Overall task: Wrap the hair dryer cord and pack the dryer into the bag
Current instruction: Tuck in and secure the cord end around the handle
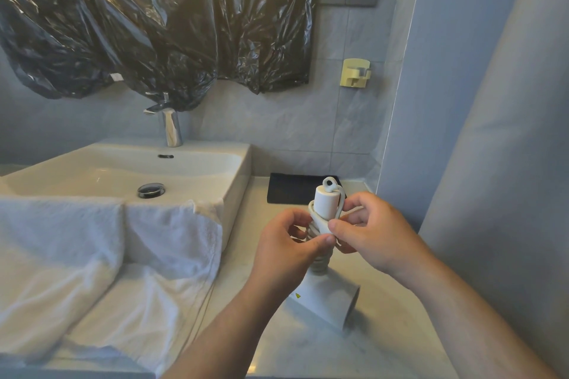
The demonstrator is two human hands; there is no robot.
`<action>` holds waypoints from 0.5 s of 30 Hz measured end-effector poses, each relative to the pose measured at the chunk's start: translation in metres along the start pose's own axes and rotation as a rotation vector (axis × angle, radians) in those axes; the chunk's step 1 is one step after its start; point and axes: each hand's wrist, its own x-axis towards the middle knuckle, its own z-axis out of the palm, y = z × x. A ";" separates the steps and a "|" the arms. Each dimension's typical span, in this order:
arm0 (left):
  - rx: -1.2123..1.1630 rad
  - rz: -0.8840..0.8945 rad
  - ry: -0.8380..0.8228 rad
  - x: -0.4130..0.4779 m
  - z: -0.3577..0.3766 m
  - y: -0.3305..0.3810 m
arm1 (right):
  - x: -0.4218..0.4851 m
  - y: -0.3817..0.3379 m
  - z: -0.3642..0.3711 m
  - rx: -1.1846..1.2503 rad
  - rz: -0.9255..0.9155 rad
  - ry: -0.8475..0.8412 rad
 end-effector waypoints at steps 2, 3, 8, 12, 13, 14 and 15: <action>0.003 -0.009 -0.001 0.001 0.000 0.001 | 0.001 0.001 -0.001 0.067 0.020 -0.015; -0.002 -0.012 -0.003 0.001 0.000 0.001 | 0.001 0.000 -0.002 0.100 0.029 -0.033; -0.021 0.000 0.003 -0.001 0.001 -0.001 | 0.008 -0.008 -0.010 0.157 0.081 -0.173; -0.024 0.015 0.004 0.000 0.004 -0.002 | 0.019 -0.016 -0.012 0.092 0.115 -0.261; -0.019 0.022 0.004 0.001 0.004 -0.002 | 0.022 -0.017 -0.011 0.071 0.115 -0.265; -0.012 0.027 0.005 0.001 0.004 -0.002 | 0.024 -0.018 -0.010 0.053 0.114 -0.273; -0.004 0.029 0.004 0.001 0.005 -0.002 | 0.026 -0.019 -0.009 0.036 0.117 -0.283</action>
